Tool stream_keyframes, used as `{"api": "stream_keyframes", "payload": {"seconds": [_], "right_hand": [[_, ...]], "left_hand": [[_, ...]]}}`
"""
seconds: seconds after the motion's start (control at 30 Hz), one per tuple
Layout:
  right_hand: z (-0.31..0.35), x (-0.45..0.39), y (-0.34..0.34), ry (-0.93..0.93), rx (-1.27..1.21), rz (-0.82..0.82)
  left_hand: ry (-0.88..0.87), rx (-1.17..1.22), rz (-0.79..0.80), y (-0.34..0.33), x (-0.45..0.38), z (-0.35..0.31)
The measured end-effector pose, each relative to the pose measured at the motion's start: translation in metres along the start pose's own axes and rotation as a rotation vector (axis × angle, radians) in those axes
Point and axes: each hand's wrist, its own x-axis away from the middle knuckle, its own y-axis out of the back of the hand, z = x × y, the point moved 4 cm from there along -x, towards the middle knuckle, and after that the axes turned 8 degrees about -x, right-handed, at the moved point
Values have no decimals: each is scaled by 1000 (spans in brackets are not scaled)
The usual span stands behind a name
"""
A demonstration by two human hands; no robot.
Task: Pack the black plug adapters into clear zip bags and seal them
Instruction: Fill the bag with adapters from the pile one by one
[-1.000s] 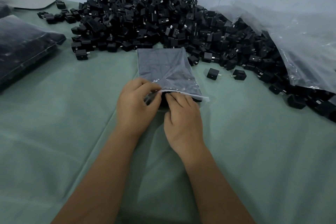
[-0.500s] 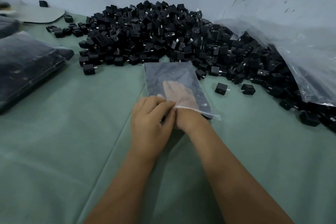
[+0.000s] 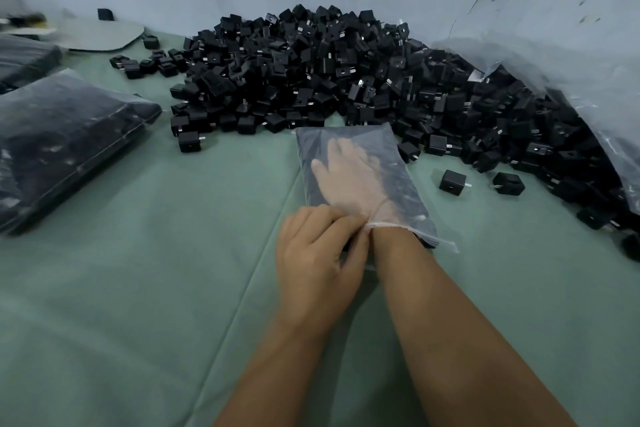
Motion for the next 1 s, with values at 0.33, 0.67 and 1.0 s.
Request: {"api": "stream_keyframes", "payload": {"seconds": [0.33,0.67,1.0], "right_hand": [[24,42,34,-12,-355,63],[-25,90,15,84,-201,157],[-59,143,67,564,-305,-761]], "left_hand": [[-7,7,46,-4,0,1],[98,3,89,-3,-1,7],[233,16,281,-6,-1,7]]}}
